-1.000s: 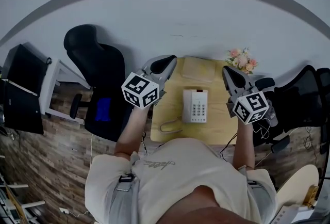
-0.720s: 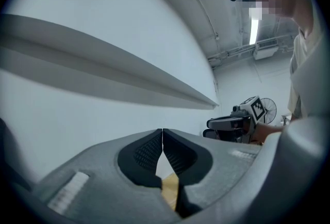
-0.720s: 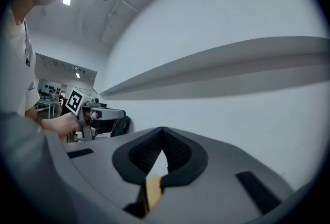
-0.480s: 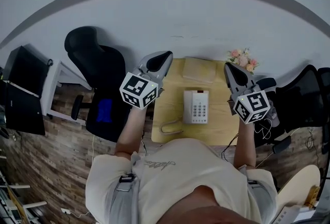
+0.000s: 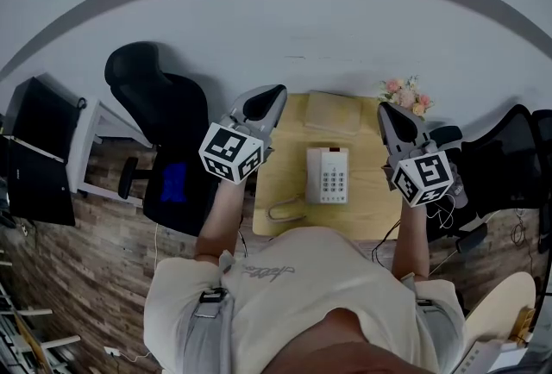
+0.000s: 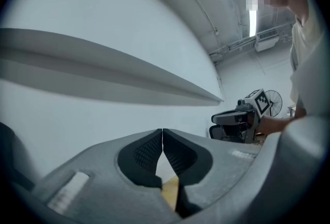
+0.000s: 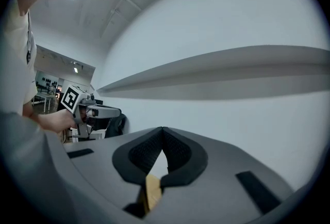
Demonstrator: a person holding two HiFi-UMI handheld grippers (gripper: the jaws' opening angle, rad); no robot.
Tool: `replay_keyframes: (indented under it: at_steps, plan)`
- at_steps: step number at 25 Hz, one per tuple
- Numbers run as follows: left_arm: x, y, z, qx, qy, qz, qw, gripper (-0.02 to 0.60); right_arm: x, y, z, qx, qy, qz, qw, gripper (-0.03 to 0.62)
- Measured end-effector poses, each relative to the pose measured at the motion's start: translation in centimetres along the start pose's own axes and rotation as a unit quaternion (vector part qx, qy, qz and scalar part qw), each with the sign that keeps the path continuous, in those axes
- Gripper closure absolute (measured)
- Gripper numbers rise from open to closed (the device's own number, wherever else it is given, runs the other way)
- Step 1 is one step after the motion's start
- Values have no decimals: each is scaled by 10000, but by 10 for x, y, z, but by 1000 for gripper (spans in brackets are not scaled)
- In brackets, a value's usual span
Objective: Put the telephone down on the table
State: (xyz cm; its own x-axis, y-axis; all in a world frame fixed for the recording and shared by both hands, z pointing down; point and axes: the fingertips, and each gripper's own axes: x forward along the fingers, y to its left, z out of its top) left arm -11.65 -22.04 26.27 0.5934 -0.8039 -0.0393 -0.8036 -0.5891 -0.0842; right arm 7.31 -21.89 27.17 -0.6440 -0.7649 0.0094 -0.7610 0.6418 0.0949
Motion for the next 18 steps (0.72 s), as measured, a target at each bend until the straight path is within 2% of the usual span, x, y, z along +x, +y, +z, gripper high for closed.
replay_keyframes:
  at_steps: [12, 18]
  plan:
    - [-1, -2, -19, -60, 172, -31, 9998, 563, 1, 1, -16, 121, 135, 69, 9998, 592]
    - [-5, -2, -31, -223, 233, -39, 9995, 563, -2, 1, -32, 269, 254, 33, 9993, 592]
